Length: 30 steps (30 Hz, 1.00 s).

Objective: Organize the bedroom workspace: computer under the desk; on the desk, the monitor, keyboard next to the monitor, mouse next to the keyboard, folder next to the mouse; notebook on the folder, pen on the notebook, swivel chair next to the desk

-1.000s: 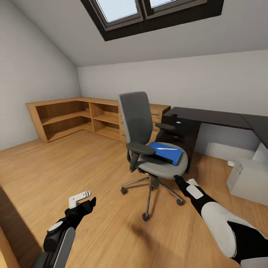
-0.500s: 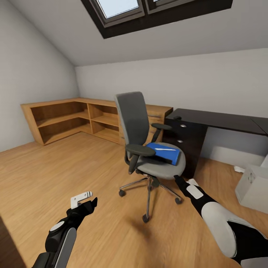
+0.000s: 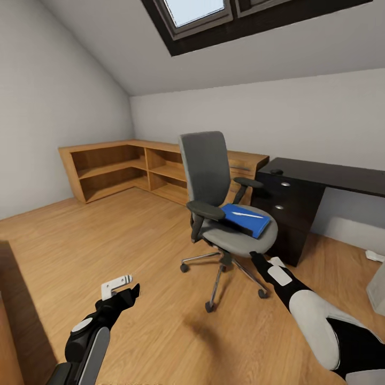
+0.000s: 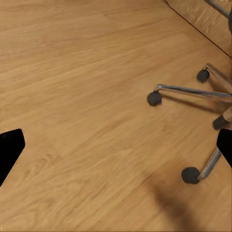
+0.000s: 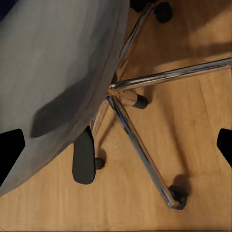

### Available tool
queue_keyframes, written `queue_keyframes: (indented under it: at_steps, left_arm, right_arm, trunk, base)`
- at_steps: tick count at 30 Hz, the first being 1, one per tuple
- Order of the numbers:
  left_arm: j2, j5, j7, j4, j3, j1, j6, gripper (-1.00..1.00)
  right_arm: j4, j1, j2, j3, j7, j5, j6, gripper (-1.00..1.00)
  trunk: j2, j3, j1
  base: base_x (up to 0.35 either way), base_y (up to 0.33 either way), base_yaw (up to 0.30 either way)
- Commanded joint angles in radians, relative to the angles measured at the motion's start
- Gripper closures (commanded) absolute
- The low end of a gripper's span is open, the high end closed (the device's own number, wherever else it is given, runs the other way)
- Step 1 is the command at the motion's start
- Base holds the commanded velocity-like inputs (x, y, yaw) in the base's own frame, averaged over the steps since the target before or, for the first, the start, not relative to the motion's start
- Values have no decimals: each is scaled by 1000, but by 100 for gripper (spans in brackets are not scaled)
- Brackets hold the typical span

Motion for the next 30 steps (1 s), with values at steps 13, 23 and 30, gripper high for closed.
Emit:
queue_keyframes:
  at_steps: [13, 23, 30]
  left_arm:
    - [-1, 10, 7, -1, -15, -1, 3, -100]
    - [-1, 9, 9, -1, -22, -1, 2, -100]
    - [-1, 9, 9, -1, -26, -1, 2, -100]
  right_arm:
    - [-4, 0, -6, 3, -5, -10, 5, -100]
    - [-6, 0, -7, 3, -4, -10, 5, -100]
    - [-7, 0, -9, 3, -4, -10, 5, -100]
  trunk:
    - [0, -1, 0]
    - [0, -1, 0]
    - [1, 14, -2]
  base:
    - [0, 0, 116]
    - [0, 0, 1]
    - [0, 0, 0]
